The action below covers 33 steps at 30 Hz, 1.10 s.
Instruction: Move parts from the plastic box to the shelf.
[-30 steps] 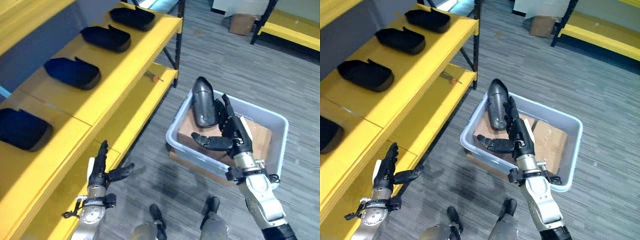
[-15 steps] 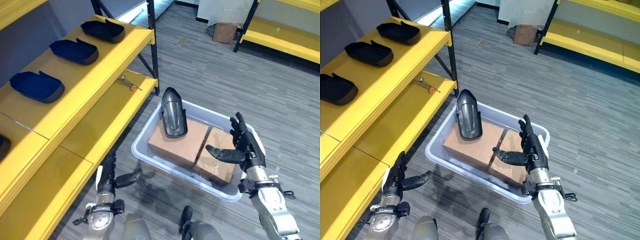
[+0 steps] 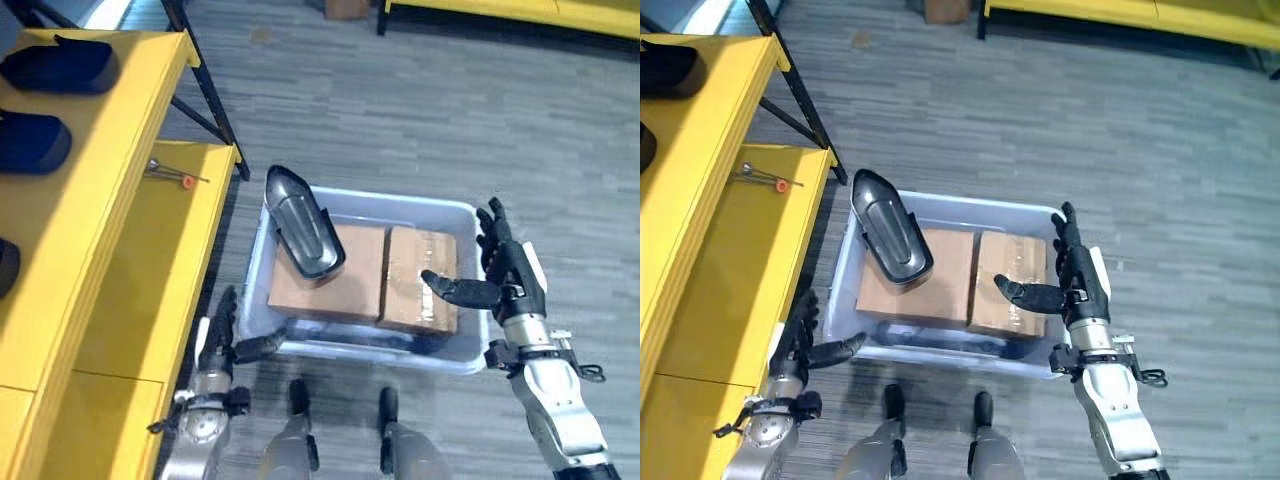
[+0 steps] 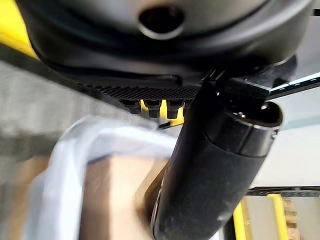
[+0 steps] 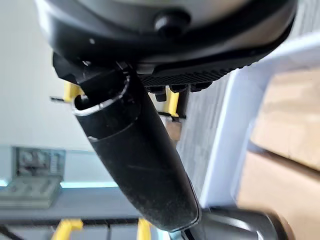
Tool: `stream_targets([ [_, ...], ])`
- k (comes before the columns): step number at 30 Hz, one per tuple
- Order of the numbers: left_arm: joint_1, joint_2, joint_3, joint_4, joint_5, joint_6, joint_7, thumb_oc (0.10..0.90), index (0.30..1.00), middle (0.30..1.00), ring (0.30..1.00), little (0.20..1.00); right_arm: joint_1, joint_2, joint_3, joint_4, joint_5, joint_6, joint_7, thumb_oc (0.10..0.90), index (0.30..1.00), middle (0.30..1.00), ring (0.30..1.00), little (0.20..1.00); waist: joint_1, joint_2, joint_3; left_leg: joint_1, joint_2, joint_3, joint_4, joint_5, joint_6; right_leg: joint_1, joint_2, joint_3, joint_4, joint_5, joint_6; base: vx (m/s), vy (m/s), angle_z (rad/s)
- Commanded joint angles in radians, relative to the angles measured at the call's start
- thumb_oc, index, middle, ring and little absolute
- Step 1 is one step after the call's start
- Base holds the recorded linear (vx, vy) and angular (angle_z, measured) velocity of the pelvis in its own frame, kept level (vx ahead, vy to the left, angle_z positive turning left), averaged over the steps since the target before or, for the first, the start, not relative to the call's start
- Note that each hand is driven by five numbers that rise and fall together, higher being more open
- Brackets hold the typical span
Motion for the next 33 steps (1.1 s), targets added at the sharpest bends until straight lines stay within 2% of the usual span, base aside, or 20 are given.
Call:
stream_targets([
  [1, 0.053, 0.053, 0.067, -0.124, 0.013, -0.087, 0.047, 0.9, 1.0, 1.0, 1.0, 1.0, -0.147, -0.048, -0.051, -0.096, -0.068, -0.096, -0.027, 0.9, 1.0, 1.0, 1.0, 1.0, 0.041, -0.064, -0.037, -0.018, 0.114, -0.025, 0.116, -0.088, -0.034, 0.004, -0.04, -0.022, -0.037, 0.048, 0.049, 0.03, 0.052, 0.08],
  [6, 0.045, 0.076, 0.074, -0.14, 0.022, -0.091, 0.053, 0.9, 1.0, 1.0, 1.0, 1.0, -0.196, -0.143, -0.105, -0.09, -0.205, -0.104, -0.093, 0.9, 1.0, 1.0, 1.0, 1.0, 0.041, -0.084, -0.013, -0.071, 0.119, -0.027, 0.128, -0.085, -0.04, -0.035, -0.046, -0.047, -0.039, 0.058, 0.054, 0.04, -0.002, 0.09],
  [7, 0.034, 0.086, 0.075, -0.148, 0.023, -0.094, 0.055, 0.9, 1.0, 1.0, 1.0, 1.0, -0.228, -0.203, -0.107, -0.073, -0.274, -0.09, -0.108, 0.9, 1.0, 1.0, 1.0, 1.0, 0.044, -0.087, 0.001, -0.085, 0.124, -0.031, 0.127, -0.079, -0.044, -0.047, -0.044, -0.053, -0.037, 0.06, 0.053, 0.03, -0.041, 0.11],
  [15, -0.001, 0.086, 0.034, -0.154, 0.026, -0.082, 0.07, 0.9, 1.0, 1.0, 1.0, 1.0, -0.352, -0.271, -0.051, -0.017, -0.301, -0.056, -0.13, 0.9, 1.0, 1.0, 1.0, 1.0, 0.056, -0.086, 0.054, -0.106, 0.145, -0.043, 0.096, -0.046, -0.059, -0.087, -0.03, -0.071, -0.018, 0.053, 0.045, 0.01, -0.054, 0.05],
  [18, -0.015, 0.079, 0.024, -0.156, 0.023, -0.076, 0.077, 0.9, 1.0, 1.0, 1.0, 1.0, -0.409, -0.263, -0.018, 0.0, -0.311, -0.044, -0.138, 0.9, 1.0, 1.0, 1.0, 1.0, 0.061, -0.081, 0.072, -0.109, 0.152, -0.047, 0.074, -0.028, -0.066, -0.099, -0.025, -0.079, -0.016, 0.051, 0.042, 0.0, -0.049, 0.03],
  [22, -0.032, 0.071, 0.007, -0.154, 0.022, -0.071, 0.093, 0.9, 1.0, 1.0, 1.0, 1.0, -0.455, -0.213, 0.019, 0.02, -0.287, -0.036, -0.15, 0.9, 1.0, 1.0, 1.0, 1.0, 0.065, -0.077, 0.083, -0.109, 0.157, -0.049, 0.05, -0.014, -0.072, -0.105, -0.02, -0.085, -0.02, 0.051, 0.039, -0.01, -0.029, 0.0],
  [27, -0.049, 0.063, -0.012, -0.154, 0.029, -0.065, 0.109, 0.9, 1.0, 1.0, 1.0, 1.0, -0.503, -0.148, 0.064, 0.029, -0.276, -0.031, -0.171, 0.9, 1.0, 1.0, 1.0, 1.0, 0.07, -0.071, 0.098, -0.11, 0.161, -0.052, 0.037, -0.006, -0.076, -0.107, -0.016, -0.086, -0.028, 0.052, 0.037, 0.0, -0.007, 0.0],
  [33, -0.064, 0.054, -0.026, -0.158, 0.027, -0.064, 0.125, 0.9, 1.0, 1.0, 1.0, 1.0, -0.539, -0.108, 0.093, 0.05, -0.246, -0.019, -0.184, 0.9, 1.0, 1.0, 1.0, 1.0, 0.074, -0.061, 0.115, -0.117, 0.155, -0.06, 0.031, -0.005, -0.074, -0.113, -0.02, -0.094, -0.025, 0.05, 0.036, 0.0, -0.006, 0.04],
])
